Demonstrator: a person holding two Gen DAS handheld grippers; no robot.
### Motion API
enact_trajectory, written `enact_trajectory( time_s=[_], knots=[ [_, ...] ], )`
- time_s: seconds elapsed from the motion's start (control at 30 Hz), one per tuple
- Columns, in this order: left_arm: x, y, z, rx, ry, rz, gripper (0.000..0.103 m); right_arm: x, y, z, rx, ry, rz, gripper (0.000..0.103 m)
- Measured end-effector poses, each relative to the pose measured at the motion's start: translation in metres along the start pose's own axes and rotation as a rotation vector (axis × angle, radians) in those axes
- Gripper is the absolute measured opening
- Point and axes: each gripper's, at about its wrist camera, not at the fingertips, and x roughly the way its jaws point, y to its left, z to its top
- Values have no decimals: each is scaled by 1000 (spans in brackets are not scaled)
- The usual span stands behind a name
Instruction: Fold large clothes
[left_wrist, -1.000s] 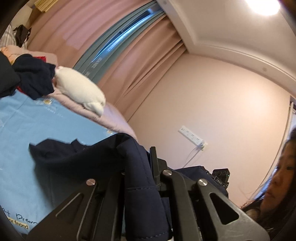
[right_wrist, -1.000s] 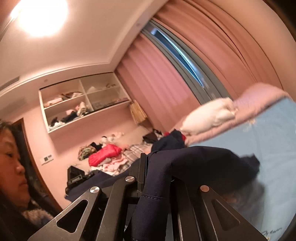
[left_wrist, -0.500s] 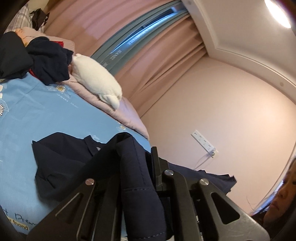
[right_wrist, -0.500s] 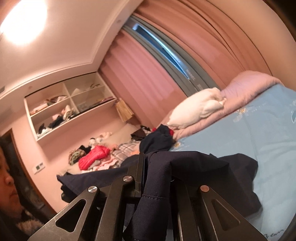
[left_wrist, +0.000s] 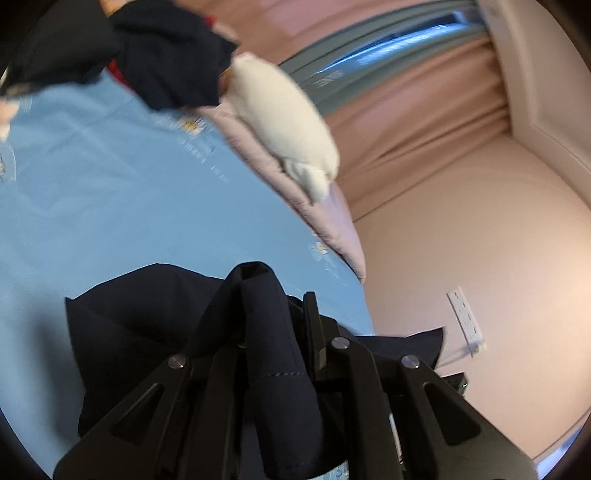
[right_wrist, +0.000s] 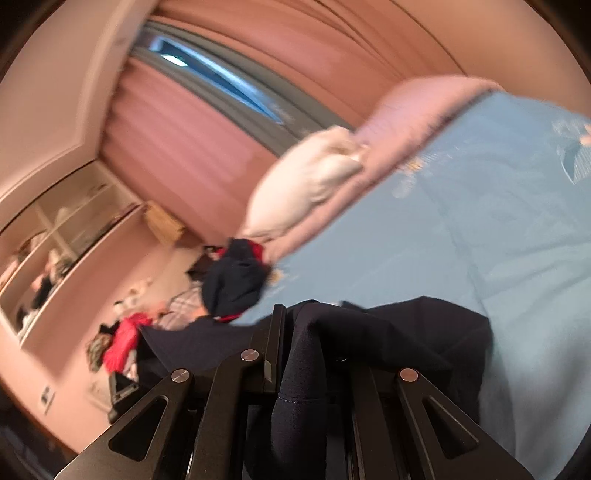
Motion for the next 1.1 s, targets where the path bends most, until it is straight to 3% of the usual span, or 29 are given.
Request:
enact_trajectory(
  time_s=[0.17, 0.47, 0.53, 0.67, 0.77, 0.83, 0.93, 1.03, 1.1],
  knots=[
    [35, 31, 3, -55, 55, 73, 10, 28, -31, -11, 52, 94, -100, 7],
    [89, 80, 13, -163, 153, 162, 11, 54, -71, -13, 198, 177, -180, 7],
    [100, 94, 15, -231, 172, 173, 13, 58, -82, -12, 255, 195, -188, 7],
    [108, 113, 16, -327, 166, 168, 17, 64, -102, -10, 384, 213, -151, 18],
    [107, 115, 21, -351, 140, 138, 31, 61, -109, -7, 457, 197, -68, 38],
    [105, 117, 26, -361, 114, 118, 47, 55, -112, -4, 487, 172, -29, 48],
    [100, 113, 35, -321, 64, 170, 50, 49, -111, 3, 467, 140, -63, 52],
    [96, 114, 42, -298, 40, 226, 53, 39, -115, 10, 482, 82, -79, 62],
    [91, 110, 45, -246, 11, 311, 57, 27, -115, 12, 464, 24, -162, 64]
  ],
)
